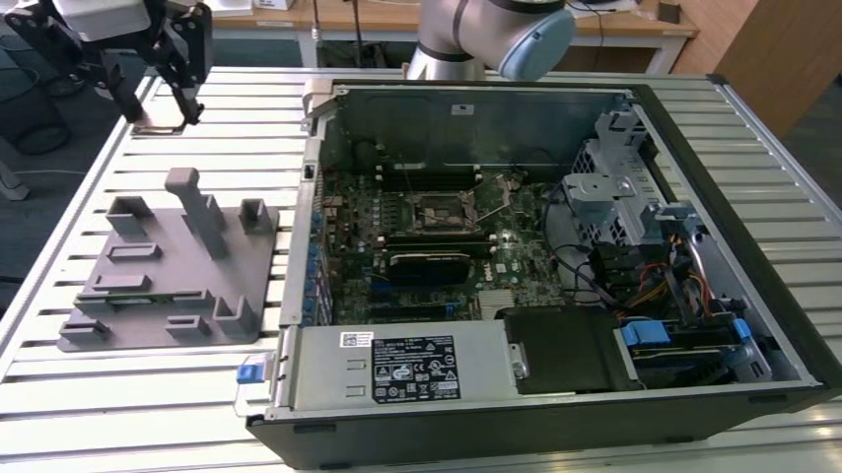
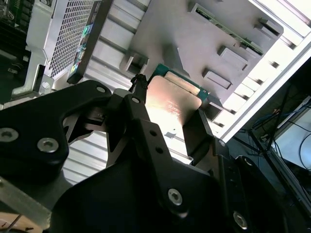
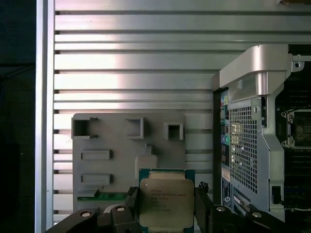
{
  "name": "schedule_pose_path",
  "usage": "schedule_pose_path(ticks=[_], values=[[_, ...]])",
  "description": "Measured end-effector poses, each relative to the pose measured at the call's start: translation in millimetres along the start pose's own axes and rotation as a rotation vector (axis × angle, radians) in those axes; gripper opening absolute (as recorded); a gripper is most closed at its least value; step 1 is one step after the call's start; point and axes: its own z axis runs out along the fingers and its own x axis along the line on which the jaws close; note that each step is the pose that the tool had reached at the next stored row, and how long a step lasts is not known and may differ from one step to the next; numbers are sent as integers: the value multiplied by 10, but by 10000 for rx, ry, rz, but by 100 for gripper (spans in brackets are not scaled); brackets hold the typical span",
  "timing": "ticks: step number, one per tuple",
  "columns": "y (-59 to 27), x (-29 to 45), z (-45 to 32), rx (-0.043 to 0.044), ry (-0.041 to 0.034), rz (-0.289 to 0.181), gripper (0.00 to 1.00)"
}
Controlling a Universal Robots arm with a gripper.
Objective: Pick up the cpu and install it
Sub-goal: 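Pick up the cpu and move it towards the insertion slot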
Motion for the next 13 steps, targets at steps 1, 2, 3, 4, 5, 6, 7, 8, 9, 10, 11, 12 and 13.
schedule_pose_path(ticks=[1, 2, 3, 4, 5, 6, 7, 8, 9, 10, 11, 12, 13], values=[[0, -14, 2, 1, 1, 0, 54], [0, -28, 5, 0, 0, 0, 54], [1, -43, 8, 1, 0, 1, 54], [1, -59, 11, 1, 1, 1, 54], [1, -74, 14, 1, 0, 0, 54], [2, -91, 16, 1, 1, 1, 54], [2, -104, 19, 1, 0, 0, 54], [2, -118, 22, 0, 0, 0, 54], [2, -133, 25, 1, 0, 0, 54], [3, -147, 27, 1, 0, 0, 54], [3, -160, 30, 0, -1, 0, 54], [3, -176, 33, 0, -1, 0, 54], [3, -193, 35, 0, -1, 0, 54]])
